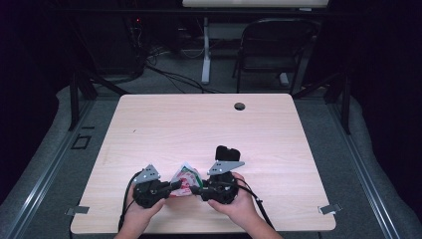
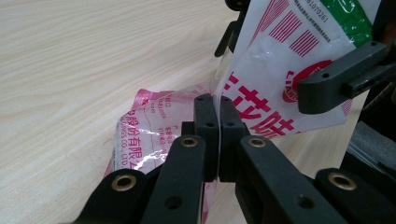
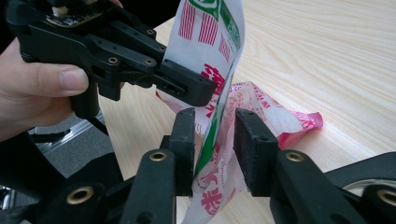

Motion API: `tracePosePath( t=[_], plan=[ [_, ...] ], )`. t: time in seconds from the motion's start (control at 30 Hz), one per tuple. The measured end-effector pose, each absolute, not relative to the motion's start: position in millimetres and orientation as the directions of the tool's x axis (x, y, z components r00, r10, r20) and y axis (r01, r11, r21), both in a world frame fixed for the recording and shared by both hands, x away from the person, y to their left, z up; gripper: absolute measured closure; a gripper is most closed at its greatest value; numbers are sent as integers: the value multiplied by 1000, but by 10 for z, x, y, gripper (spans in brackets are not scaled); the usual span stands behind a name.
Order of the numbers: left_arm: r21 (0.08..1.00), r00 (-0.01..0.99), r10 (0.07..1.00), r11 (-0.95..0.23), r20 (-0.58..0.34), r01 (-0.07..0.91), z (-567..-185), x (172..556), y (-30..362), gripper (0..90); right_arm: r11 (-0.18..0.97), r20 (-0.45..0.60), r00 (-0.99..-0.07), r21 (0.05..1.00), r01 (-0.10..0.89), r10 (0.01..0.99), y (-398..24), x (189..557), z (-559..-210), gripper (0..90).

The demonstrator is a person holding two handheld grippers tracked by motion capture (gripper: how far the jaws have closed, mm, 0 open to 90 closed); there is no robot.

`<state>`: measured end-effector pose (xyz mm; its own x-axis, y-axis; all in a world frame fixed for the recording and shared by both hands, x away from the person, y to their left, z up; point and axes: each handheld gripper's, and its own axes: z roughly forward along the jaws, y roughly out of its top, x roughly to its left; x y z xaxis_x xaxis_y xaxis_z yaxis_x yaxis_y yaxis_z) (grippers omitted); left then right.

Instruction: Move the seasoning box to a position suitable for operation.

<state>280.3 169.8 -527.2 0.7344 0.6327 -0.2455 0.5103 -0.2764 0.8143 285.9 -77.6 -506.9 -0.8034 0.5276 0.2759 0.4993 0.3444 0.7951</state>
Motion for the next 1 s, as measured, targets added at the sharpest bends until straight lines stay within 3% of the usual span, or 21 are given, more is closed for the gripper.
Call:
tracePosePath(
  t=[0.37, 1.0],
  plan=[
    [813, 737, 631, -283, -241, 509, -5276, 2796, 1698, 900, 356, 299, -787, 766, 535, 540, -789, 2905, -5086, 888],
    [820, 739, 629, -276, -240, 501, -5298, 2805, 1731, 896, 374, 297, -796, 760, 532, 528, -775, 2957, -5063, 900]
  ],
)
